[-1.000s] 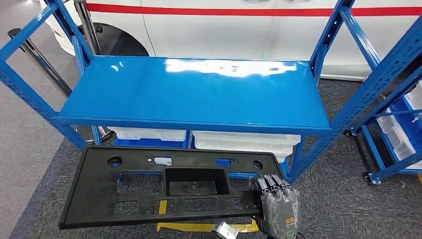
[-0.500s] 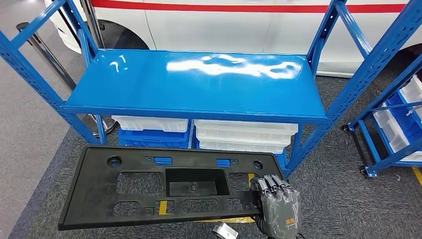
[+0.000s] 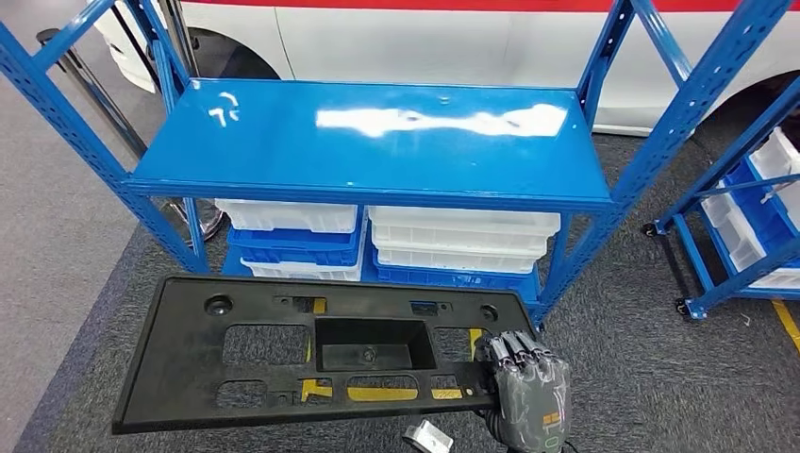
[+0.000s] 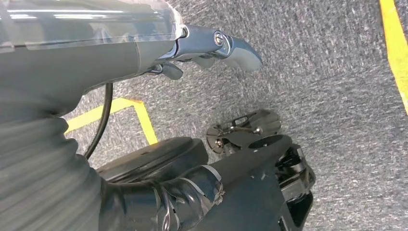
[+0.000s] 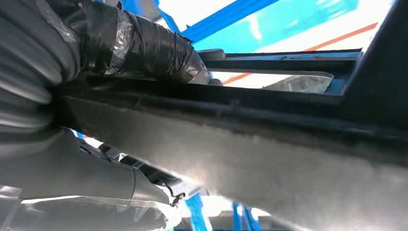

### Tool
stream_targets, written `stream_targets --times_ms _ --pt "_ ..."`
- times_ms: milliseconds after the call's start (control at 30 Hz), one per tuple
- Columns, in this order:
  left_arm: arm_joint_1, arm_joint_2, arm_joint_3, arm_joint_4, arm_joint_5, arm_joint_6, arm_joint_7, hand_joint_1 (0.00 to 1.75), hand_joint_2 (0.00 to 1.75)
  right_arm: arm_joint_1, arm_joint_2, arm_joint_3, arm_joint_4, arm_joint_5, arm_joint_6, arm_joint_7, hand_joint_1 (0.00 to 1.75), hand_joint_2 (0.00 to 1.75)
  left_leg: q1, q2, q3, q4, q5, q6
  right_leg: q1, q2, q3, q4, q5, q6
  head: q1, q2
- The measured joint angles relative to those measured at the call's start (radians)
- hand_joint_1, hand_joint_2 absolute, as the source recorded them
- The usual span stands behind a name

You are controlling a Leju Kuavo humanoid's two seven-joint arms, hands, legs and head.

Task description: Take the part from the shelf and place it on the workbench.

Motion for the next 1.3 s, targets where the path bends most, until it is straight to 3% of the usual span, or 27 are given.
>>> stream_targets --times_ms 67,133,200,233,267,300,400,467,533,567,600,667,700,733,767,800,867,933,1033,1100,1200,1233,1267,1300 --pt "0.001 0.0 0.003 0.0 -0.004 0.0 -0.001 0.0 1.75 -0.001 0.004 0.0 0.0 -0.073 0.0 -0.045 1.75 1.75 0.002 -0.002 -0.013 0.024 -0.025 -0.011 -0.005 -0.002 -0.009 -0.006 0.013 -0.017 0.0 0.0" --pt "0.001 0.0 0.006 0.0 -0.006 0.001 -0.002 0.0 1.75 -0.001 0.013 -0.002 0.0 -0.147 0.0 -0.101 1.75 1.75 0.006 -0.004 -0.047 0.115 -0.1 -0.021 -0.006 -0.005 -0.023 -0.009 0.027 -0.03 -0.001 0.0" --pt "0.002 0.0 0.01 0.0 -0.01 0.002 -0.003 0.0 1.75 0.0 0.024 -0.005 0.0 -0.189 0.0 -0.139 1.75 1.75 0.009 -0.004 -0.08 0.231 -0.164 -0.028 -0.004 -0.006 -0.04 -0.007 0.039 -0.033 -0.001 0.0" --pt "0.002 0.0 0.012 0.0 -0.012 0.002 -0.003 0.0 1.75 0.001 0.027 -0.007 0.0 -0.2 0.0 -0.152 1.75 1.75 0.01 -0.004 -0.08 0.258 -0.17 -0.03 -0.004 -0.007 -0.049 -0.005 0.044 -0.032 -0.001 0.0" --pt "0.003 0.0 0.014 0.0 -0.014 0.002 -0.003 0.0 1.75 0.002 0.03 -0.01 0.0 -0.211 0.0 -0.162 1.75 1.75 0.01 -0.004 -0.064 0.25 -0.158 -0.03 -0.004 -0.006 -0.057 -0.003 0.049 -0.031 -0.001 0.0" --pt "0.003 0.0 0.017 0.0 -0.015 0.002 -0.003 0.0 1.75 0.003 0.032 -0.012 0.0 -0.223 0.001 -0.167 1.75 1.75 0.01 -0.004 -0.031 0.204 -0.132 -0.029 -0.004 -0.006 -0.064 -0.001 0.053 -0.029 -0.001 0.0" --pt "0.001 0.0 0.025 0.0 -0.015 0.004 -0.004 0.0 1.75 0.004 0.034 -0.015 0.0 -0.252 0.001 -0.161 1.75 1.75 0.006 -0.007 0.089 0.009 -0.078 -0.016 -0.002 -0.005 -0.077 0.005 0.064 -0.017 -0.001 0.0" --pt "0.001 0.0 0.029 0.0 -0.018 0.004 -0.005 0.0 1.75 0.005 0.035 -0.016 0.0 -0.254 0.0 -0.163 1.75 1.75 0.001 -0.009 0.105 -0.029 -0.075 -0.01 -0.002 -0.005 -0.082 0.004 0.075 -0.005 -0.001 0.0" --pt "0.003 -0.001 0.031 0.0 -0.023 0.005 -0.005 0.0 1.75 0.01 0.038 -0.019 -0.002 -0.248 0.0 -0.174 1.75 1.75 0.003 -0.007 0.099 -0.037 -0.063 0.002 -0.001 -0.004 -0.085 0.005 0.078 0.007 -0.001 0.0" --pt "0.003 -0.001 0.031 0.0 -0.025 0.005 -0.005 0.0 1.75 0.013 0.04 -0.023 -0.004 -0.246 0.0 -0.182 1.75 1.75 0.005 -0.005 0.095 -0.042 -0.056 0.01 -0.001 -0.002 -0.092 0.019 0.063 0.011 0.0 0.0" --pt "0.003 -0.002 0.032 0.0 -0.026 0.005 -0.005 0.0 1.75 0.016 0.042 -0.027 -0.006 -0.249 0.0 -0.192 1.75 1.75 0.007 -0.002 0.091 -0.047 -0.048 0.018 -0.001 -0.001 -0.107 0.052 0.036 0.015 0.0 0.0" --pt "0.002 -0.002 0.036 0.0 -0.027 0.004 -0.007 0.0 1.75 0.022 0.047 -0.033 -0.008 -0.261 0.0 -0.21 1.75 1.75 0.007 0.0 0.078 -0.046 -0.038 0.028 -0.003 0.0 -0.153 0.169 -0.041 0.019 0.0 0.0" --pt "0.002 -0.002 0.039 0.0 -0.027 0.004 -0.007 0.0 1.75 0.025 0.048 -0.036 -0.008 -0.266 0.0 -0.217 1.75 1.75 0.006 0.0 0.07 -0.044 -0.034 0.029 -0.004 0.001 -0.175 0.229 -0.069 0.021 0.0 0.0" --pt "0.003 -0.002 0.041 0.0 -0.027 0.003 -0.008 0.0 1.75 0.027 0.051 -0.04 -0.008 -0.268 0.0 -0.221 1.75 1.75 0.006 0.0 0.063 -0.041 -0.032 0.029 -0.005 0.0 -0.184 0.265 -0.08 0.023 0.0 0.0" --pt "0.004 -0.002 0.044 0.0 -0.027 0.003 -0.008 0.0 1.75 0.03 0.053 -0.043 -0.008 -0.27 0.0 -0.224 1.75 1.75 0.006 0.001 0.057 -0.036 -0.03 0.029 -0.006 0.0 -0.177 0.268 -0.072 0.024 0.0 0.0" --pt "0.004 -0.003 0.046 0.0 -0.027 0.004 -0.008 0.0 1.75 0.031 0.055 -0.048 -0.008 -0.274 0.0 -0.226 1.75 1.75 0.006 0.001 0.053 -0.032 -0.03 0.028 -0.007 0.0 -0.151 0.232 -0.047 0.023 0.0 0.0" --pt "0.005 -0.005 0.048 0.0 -0.027 0.006 -0.009 0.0 1.75 0.033 0.06 -0.056 -0.008 -0.284 0.0 -0.231 1.75 1.75 0.005 0.001 0.047 -0.022 -0.032 0.024 -0.007 -0.005 -0.074 0.105 0.008 0.017 0.0 0.0" --pt "0.004 -0.007 0.05 0.0 -0.027 0.008 -0.009 0.0 1.75 0.035 0.066 -0.061 -0.01 -0.293 -0.001 -0.236 1.75 1.75 0.002 0.001 0.038 -0.011 -0.033 0.014 -0.002 -0.009 -0.034 0.02 0.022 0.008 0.0 0.0" --pt "0.002 -0.007 0.054 0.0 -0.028 0.009 -0.009 0.0 1.75 0.041 0.073 -0.067 -0.011 -0.303 -0.001 -0.242 1.75 1.75 0.001 0.003 0.027 -0.002 -0.033 -0.001 -0.001 -0.005 -0.039 0.006 0.023 -0.005 0.0 0.0" --pt "0.003 -0.007 0.056 0.0 -0.029 0.009 -0.009 0.0 1.75 0.042 0.079 -0.072 -0.011 -0.303 -0.001 -0.243 1.75 1.75 0.004 0.0 0.01 0.037 -0.065 -0.012 -0.005 -0.004 -0.04 0.0 0.03 -0.017 0.0 0.0" --pt "0.004 -0.007 0.056 0.0 -0.029 0.009 -0.009 0.0 1.75 0.045 0.088 -0.076 -0.011 -0.303 -0.001 -0.246 1.75 1.75 0.009 -0.003 -0.064 0.211 -0.158 -0.024 -0.006 -0.004 -0.046 -0.002 0.036 -0.026 -0.001 0.0" --pt "0.004 -0.007 0.057 0.0 -0.03 0.009 -0.009 0.0 1.75 0.047 0.09 -0.078 -0.011 -0.303 -0.001 -0.248 1.75 1.75 0.01 -0.003 -0.081 0.256 -0.17 -0.027 -0.006 -0.003 -0.047 -0.001 0.036 -0.026 -0.001 0.0" --pt "0.005 -0.007 0.057 0.0 -0.031 0.009 -0.008 0.0 1.75 0.049 0.092 -0.082 -0.011 -0.303 -0.001 -0.25 1.75 1.75 0.011 -0.003 -0.084 0.268 -0.164 -0.028 -0.006 -0.002 -0.048 0.0 0.036 -0.026 -0.001 0.0" --pt "0.006 -0.007 0.057 0.0 -0.033 0.009 -0.008 0.0 1.75 0.051 0.094 -0.085 -0.011 -0.303 -0.001 -0.252 1.75 1.75 0.012 -0.003 -0.067 0.238 -0.138 -0.027 -0.006 0.001 -0.047 0.002 0.036 -0.026 -0.001 0.0"
